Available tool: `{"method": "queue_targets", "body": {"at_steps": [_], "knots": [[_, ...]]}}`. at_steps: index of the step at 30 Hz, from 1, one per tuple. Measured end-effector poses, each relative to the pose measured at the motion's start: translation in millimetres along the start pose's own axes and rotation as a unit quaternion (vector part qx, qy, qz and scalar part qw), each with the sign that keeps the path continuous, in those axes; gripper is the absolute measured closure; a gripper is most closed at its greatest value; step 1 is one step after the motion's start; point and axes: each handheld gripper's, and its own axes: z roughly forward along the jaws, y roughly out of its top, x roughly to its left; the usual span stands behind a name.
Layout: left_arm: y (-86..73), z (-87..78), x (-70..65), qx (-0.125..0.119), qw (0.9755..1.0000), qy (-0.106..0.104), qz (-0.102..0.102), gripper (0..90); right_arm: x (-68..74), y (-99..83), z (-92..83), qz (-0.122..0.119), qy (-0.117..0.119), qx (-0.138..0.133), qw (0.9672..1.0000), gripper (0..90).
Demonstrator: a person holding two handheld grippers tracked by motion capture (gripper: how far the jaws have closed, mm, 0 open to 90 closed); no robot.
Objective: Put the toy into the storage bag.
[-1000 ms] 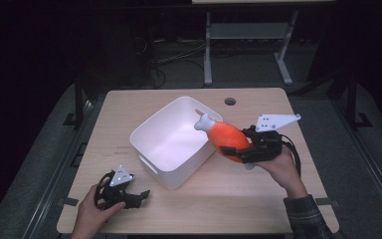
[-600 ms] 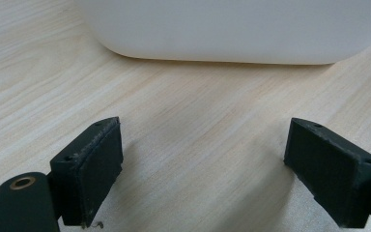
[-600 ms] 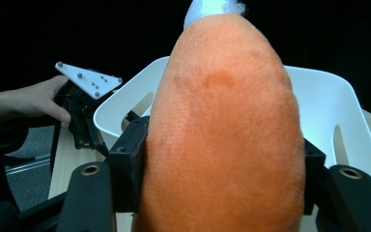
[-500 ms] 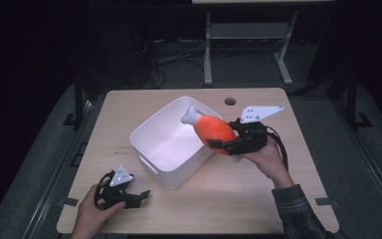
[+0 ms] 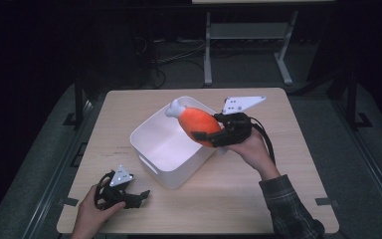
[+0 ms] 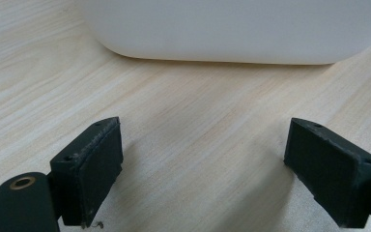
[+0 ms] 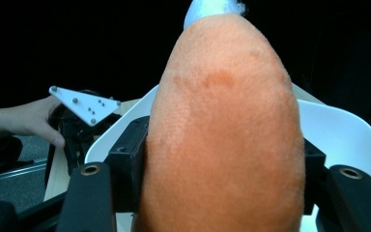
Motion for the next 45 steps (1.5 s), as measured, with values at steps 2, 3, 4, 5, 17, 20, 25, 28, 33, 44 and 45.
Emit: {"method": "queue_targets", "body": {"at_steps": [2, 3, 4, 5, 17, 20, 25, 28, 33, 44, 45], "knots": [[0.0, 0.0, 0.0, 0.000, 1.0000, 0.000, 0.000, 12.6, 0.2, 2.1, 2.9, -0.001, 0.001, 0.001, 1.0000, 38.8], [0.0, 0.0, 0.0, 0.000, 1.0000, 0.000, 0.000, 12.6, 0.2, 4.8, 6.7, -0.004, 0.003, 0.002, 1.0000, 38.7], [0.0, 0.0, 0.0, 0.000, 1.0000, 0.000, 0.000, 12.6, 0.7, 6.8, 10.1, -0.003, 0.005, 0.001, 1.0000, 38.7], [0.0, 0.0, 0.0, 0.000, 1.0000, 0.000, 0.000, 12.7, 0.8, 10.0, 16.1, -0.005, 0.007, 0.001, 1.0000, 38.7], [-0.1, 0.1, 0.0, 0.000, 1.0000, 0.000, 0.000, 12.7, 3.3, 23.3, 53.3, -0.010, 0.019, 0.003, 0.9998, 38.3], [-0.1, 0.1, 0.0, 0.000, 1.0000, 0.000, 0.000, 12.6, 3.9, 24.0, 61.9, -0.009, 0.023, 0.008, 0.9997, 38.0], [-0.1, 0.1, 0.0, 0.000, 1.0000, 0.000, 0.000, 12.7, 5.0, 23.1, 76.2, -0.008, 0.028, 0.016, 0.9994, 37.6], [-0.1, 0.1, 0.1, 0.000, 1.0000, 0.000, 0.001, 12.7, 5.4, 22.7, 81.8, -0.007, 0.030, 0.019, 0.9993, 37.5], [-0.1, 0.1, 0.1, 0.000, 1.0000, 0.000, 0.001, 12.6, 7.8, 22.3, 92.6, -0.005, 0.034, 0.024, 0.9991, 37.3], [-0.1, 0.1, 0.1, 0.000, 1.0000, 0.000, 0.001, 12.6, 24.7, 19.7, 110.2, -0.008, 0.043, 0.040, 0.9983, 37.0], [-0.1, 0.1, 0.1, 0.000, 1.0000, 0.000, 0.001, 12.7, 24.7, 19.7, 110.2, -0.008, 0.043, 0.040, 0.9983, 37.0]]}}
